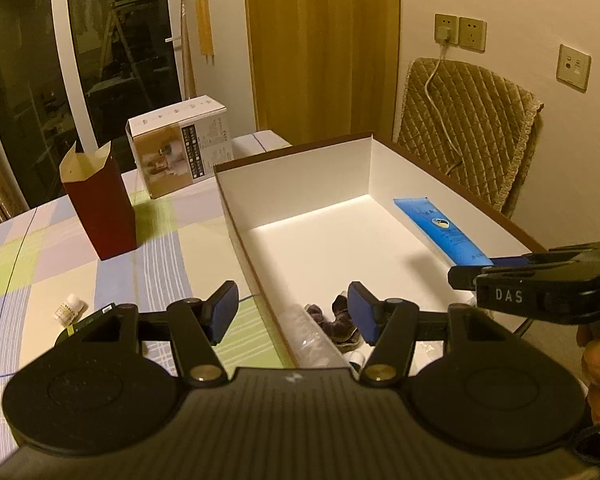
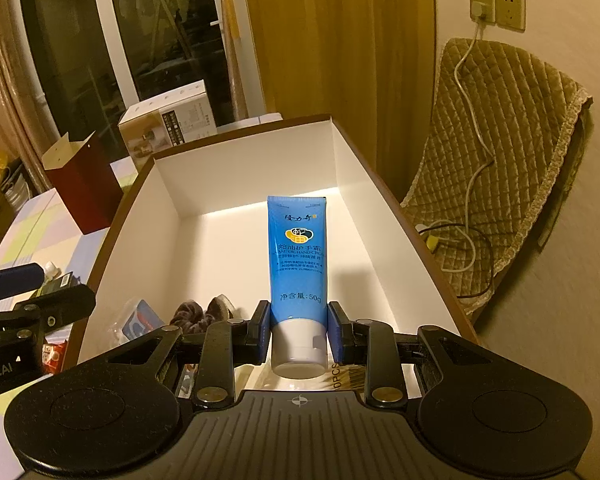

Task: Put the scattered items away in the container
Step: 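Open both grippers to drop the toothpick box and tube into the box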

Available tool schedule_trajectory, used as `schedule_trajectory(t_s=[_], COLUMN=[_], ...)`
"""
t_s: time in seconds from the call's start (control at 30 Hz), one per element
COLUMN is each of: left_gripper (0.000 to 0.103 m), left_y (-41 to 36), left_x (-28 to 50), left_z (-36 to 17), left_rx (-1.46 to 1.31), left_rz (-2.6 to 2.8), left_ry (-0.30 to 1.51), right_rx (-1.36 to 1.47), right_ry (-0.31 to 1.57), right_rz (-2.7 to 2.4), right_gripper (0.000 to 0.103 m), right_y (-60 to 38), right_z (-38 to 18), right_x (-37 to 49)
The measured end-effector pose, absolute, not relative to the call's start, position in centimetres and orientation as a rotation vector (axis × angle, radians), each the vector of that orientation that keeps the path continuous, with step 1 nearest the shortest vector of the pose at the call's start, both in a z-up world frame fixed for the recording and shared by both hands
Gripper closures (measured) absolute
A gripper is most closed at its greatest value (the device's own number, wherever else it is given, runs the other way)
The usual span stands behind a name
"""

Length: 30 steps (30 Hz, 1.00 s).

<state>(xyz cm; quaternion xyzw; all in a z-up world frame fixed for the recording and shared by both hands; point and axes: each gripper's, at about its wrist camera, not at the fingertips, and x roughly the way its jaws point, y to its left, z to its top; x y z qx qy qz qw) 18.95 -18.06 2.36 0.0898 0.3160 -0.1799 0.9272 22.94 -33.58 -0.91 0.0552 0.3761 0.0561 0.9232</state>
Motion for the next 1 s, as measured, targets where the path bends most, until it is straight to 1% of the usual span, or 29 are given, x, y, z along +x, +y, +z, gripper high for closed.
schedule_trajectory(t_s=[0.37,1.0], left_gripper=[0.045,0.045], left_y=[-17.93,-17.7], left_x=[18.58,18.3], left_z=[2.26,2.01], left_rx=[0.181,0.169], left_rz=[-0.365,-0.364], left_ry=[0.649,0.66], right_rx=[0.121,0.121], right_ry=[0.797,0.777], right_rz=[0.108,0.097], right_gripper=[0.071,0.071], right_y=[-33.67,-33.52], right_z=[-1.2,-0.95], right_x=[23.24,23.08])
